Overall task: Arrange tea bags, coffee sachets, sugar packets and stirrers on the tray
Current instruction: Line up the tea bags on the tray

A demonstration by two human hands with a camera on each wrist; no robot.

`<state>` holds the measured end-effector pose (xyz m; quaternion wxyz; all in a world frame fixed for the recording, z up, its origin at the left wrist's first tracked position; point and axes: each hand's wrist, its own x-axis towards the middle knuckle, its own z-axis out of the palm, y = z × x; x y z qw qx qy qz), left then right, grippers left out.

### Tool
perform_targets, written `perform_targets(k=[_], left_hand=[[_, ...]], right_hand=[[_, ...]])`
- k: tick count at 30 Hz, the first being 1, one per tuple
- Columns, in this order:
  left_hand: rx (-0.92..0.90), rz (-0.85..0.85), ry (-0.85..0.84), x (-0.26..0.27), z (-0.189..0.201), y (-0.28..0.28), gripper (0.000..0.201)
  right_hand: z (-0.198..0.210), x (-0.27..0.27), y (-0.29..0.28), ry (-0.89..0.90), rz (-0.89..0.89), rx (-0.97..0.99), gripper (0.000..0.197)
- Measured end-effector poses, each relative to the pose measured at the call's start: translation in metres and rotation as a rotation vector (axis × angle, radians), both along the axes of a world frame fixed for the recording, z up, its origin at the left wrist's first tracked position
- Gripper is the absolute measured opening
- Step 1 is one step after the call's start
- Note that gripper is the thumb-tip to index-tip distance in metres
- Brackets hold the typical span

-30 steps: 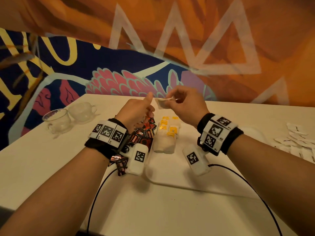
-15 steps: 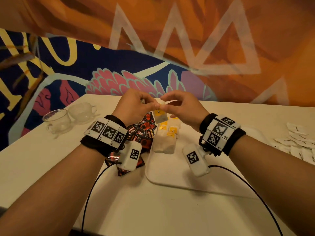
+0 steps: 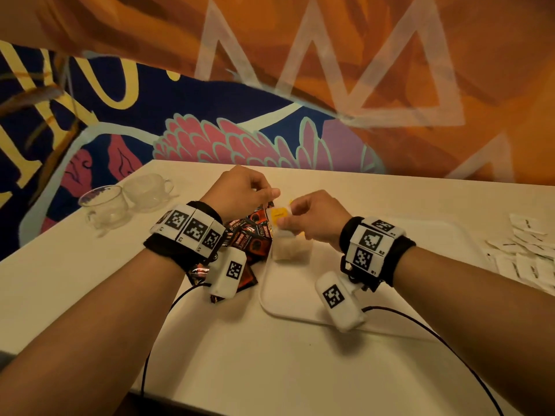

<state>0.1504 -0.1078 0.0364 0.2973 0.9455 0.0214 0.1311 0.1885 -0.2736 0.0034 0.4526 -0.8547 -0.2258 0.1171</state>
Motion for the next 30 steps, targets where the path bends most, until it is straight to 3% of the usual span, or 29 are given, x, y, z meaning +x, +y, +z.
perform_targets(k=[5,12,16,19,24,28,30], left_hand=[[-0.413,0.096,0.135,-0.003,-0.008,0.006,0.022],[-0.498,0.118,0.209,-0.003,-0.012,0.015,0.016],[-0.512,0.118,0.219,-0.001,-0.015,0.015,0.014],[-0.598,0.092,0.236,-0.002,-0.011,0.010,0.024],[-0.838,0.046,0.247,-0.010,-0.002,-0.003,0.063],[-0.914,0.002,0.251,-0.011,0.003,-0.014,0.067],[-0.923,-0.008,0.253,-0.011,0.005,-0.019,0.067]], right_hand=[[-0.024,-0.005,0.008,0.136,0.043,-0.156,0.018],[-0.026,-0.005,0.019,-0.039,0.067,-0.499,0.035],[-0.020,-0.005,0.021,-0.118,0.069,-0.577,0.045],[-0.011,-0.005,0.018,-0.120,0.035,-0.511,0.043],[0.016,-0.007,0.015,-0.113,0.004,-0.087,0.028],[0.031,-0.010,0.016,0.082,0.034,0.041,0.028],[0.032,-0.009,0.014,0.101,0.052,0.047,0.019]])
